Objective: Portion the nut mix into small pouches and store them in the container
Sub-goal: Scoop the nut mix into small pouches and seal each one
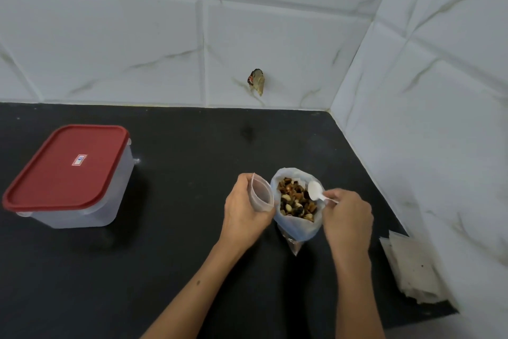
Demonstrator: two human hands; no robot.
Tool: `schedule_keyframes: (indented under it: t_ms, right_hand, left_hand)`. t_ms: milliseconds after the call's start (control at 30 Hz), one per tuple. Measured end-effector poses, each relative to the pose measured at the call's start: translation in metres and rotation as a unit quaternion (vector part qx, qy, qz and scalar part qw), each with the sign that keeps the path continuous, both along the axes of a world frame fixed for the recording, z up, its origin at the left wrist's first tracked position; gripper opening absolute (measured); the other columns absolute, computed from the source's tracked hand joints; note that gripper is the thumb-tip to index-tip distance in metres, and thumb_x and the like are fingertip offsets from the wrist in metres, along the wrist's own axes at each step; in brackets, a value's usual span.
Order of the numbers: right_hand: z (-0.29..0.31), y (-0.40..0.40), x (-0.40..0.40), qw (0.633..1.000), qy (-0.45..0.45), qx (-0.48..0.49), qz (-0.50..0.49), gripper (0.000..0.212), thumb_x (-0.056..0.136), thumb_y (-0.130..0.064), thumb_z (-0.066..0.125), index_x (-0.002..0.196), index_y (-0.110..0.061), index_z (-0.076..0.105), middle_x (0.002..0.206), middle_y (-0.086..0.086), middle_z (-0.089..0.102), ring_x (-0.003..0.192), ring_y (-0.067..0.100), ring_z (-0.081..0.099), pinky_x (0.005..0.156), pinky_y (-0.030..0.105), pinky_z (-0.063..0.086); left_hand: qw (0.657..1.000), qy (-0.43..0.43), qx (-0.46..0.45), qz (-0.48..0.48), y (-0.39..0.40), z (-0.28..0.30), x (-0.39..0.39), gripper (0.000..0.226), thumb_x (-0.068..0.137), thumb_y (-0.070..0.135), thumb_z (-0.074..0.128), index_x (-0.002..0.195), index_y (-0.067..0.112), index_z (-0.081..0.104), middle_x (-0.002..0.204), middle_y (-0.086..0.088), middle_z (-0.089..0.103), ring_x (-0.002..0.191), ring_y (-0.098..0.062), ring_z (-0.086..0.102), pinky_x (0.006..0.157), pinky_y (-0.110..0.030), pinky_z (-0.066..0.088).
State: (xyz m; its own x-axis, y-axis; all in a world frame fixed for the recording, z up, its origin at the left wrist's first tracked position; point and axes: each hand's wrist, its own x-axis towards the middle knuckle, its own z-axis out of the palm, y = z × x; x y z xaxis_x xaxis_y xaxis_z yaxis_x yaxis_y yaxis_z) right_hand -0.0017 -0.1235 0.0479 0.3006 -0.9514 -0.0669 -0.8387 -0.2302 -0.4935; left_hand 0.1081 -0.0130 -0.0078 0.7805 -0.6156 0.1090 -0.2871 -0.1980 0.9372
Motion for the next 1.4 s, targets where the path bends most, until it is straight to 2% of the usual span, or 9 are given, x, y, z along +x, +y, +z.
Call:
schedule_keyframes:
  t_ms: [367, 533, 633, 700, 800, 967, 1167, 1267, 1400]
  right_hand:
    - [-0.027, -0.025, 0.016, 0.997, 0.077, -0.014, 0.024, 0.028, 0.090, -0.012, 0.060, 0.118, -0.014, 0.060, 0.108, 0.005, 0.064, 0.095, 0.017, 0.062, 0.070, 0.024, 0.049]
    - [-0.037, -0.025, 0.031, 0.994, 0.086, -0.046, 0.057, 0.024, 0.092, -0.015, 0.057, 0.116, -0.013, 0.062, 0.106, 0.004, 0.063, 0.095, 0.016, 0.060, 0.074, 0.025, 0.052]
    - [-0.037, -0.033, 0.030, 0.995, 0.074, 0.004, 0.073, 0.022, 0.093, -0.017, 0.055, 0.114, -0.013, 0.061, 0.105, 0.004, 0.063, 0.086, 0.013, 0.059, 0.062, 0.019, 0.046]
    - [-0.040, -0.045, 0.024, 0.996, 0.054, 0.042, 0.058, 0.018, 0.094, -0.020, 0.052, 0.106, -0.012, 0.064, 0.096, 0.004, 0.065, 0.075, 0.011, 0.057, 0.053, 0.018, 0.042]
    - [-0.048, -0.058, 0.020, 0.997, 0.004, 0.079, 0.020, 0.020, 0.094, -0.023, 0.051, 0.097, -0.010, 0.065, 0.084, 0.005, 0.063, 0.072, 0.014, 0.061, 0.055, 0.024, 0.047]
    - [-0.051, -0.056, 0.028, 0.984, -0.081, 0.157, 0.002, 0.016, 0.093, -0.014, 0.051, 0.094, -0.013, 0.067, 0.080, -0.001, 0.059, 0.071, 0.010, 0.055, 0.062, 0.026, 0.047]
    - [-0.046, -0.059, 0.021, 0.953, -0.146, 0.258, -0.057, 0.022, 0.090, -0.004, 0.053, 0.097, -0.018, 0.068, 0.086, 0.003, 0.065, 0.092, 0.018, 0.060, 0.076, 0.032, 0.045]
    - [-0.048, -0.056, 0.022, 0.950, -0.153, 0.269, -0.049, 0.025, 0.089, -0.003, 0.052, 0.094, -0.019, 0.070, 0.084, 0.003, 0.065, 0.090, 0.018, 0.059, 0.079, 0.034, 0.047]
    - [-0.048, -0.056, 0.015, 0.928, -0.202, 0.303, -0.084, 0.024, 0.089, -0.002, 0.052, 0.090, -0.017, 0.071, 0.081, 0.006, 0.065, 0.076, 0.014, 0.055, 0.070, 0.029, 0.043]
  left_hand:
    - [0.995, 0.076, 0.053, -0.026, -0.033, -0.010, 0.001, 0.039, 0.073, 0.025, 0.079, 0.099, 0.026, 0.050, 0.095, 0.012, 0.059, 0.087, -0.001, 0.057, 0.062, -0.012, 0.040]
    - [0.981, 0.191, 0.016, -0.025, -0.045, -0.018, -0.001, 0.041, 0.065, 0.030, 0.080, 0.096, 0.022, 0.055, 0.096, 0.001, 0.065, 0.093, -0.016, 0.065, 0.082, -0.043, 0.056]
    - [0.978, 0.207, 0.003, -0.009, -0.049, -0.021, -0.002, 0.041, 0.063, 0.032, 0.078, 0.096, 0.022, 0.056, 0.095, 0.002, 0.065, 0.092, -0.016, 0.065, 0.082, -0.047, 0.056]
    - [0.976, 0.220, -0.001, -0.003, -0.049, -0.024, -0.001, 0.041, 0.062, 0.032, 0.079, 0.095, 0.022, 0.057, 0.096, 0.002, 0.065, 0.092, -0.016, 0.066, 0.082, -0.047, 0.057]
    - [0.974, 0.227, -0.016, -0.011, -0.048, -0.025, -0.001, 0.039, 0.064, 0.030, 0.079, 0.095, 0.021, 0.057, 0.097, 0.003, 0.065, 0.093, -0.016, 0.066, 0.082, -0.048, 0.056]
    - [0.976, 0.215, -0.012, -0.030, -0.048, -0.024, -0.002, 0.040, 0.064, 0.030, 0.079, 0.097, 0.024, 0.056, 0.099, 0.000, 0.065, 0.095, -0.017, 0.066, 0.083, -0.048, 0.056]
    - [0.972, 0.229, -0.006, -0.050, -0.044, -0.026, 0.001, 0.041, 0.067, 0.026, 0.081, 0.100, 0.023, 0.056, 0.105, -0.001, 0.064, 0.099, -0.017, 0.065, 0.084, -0.048, 0.056]
    - [0.972, 0.225, -0.001, -0.064, -0.044, -0.025, 0.003, 0.039, 0.070, 0.022, 0.081, 0.101, 0.024, 0.056, 0.106, -0.001, 0.064, 0.100, -0.017, 0.065, 0.086, -0.047, 0.056]
    - [0.968, 0.238, -0.002, -0.077, -0.044, -0.023, 0.004, 0.040, 0.073, 0.019, 0.081, 0.104, 0.023, 0.057, 0.108, -0.002, 0.065, 0.102, -0.017, 0.064, 0.089, -0.045, 0.055]
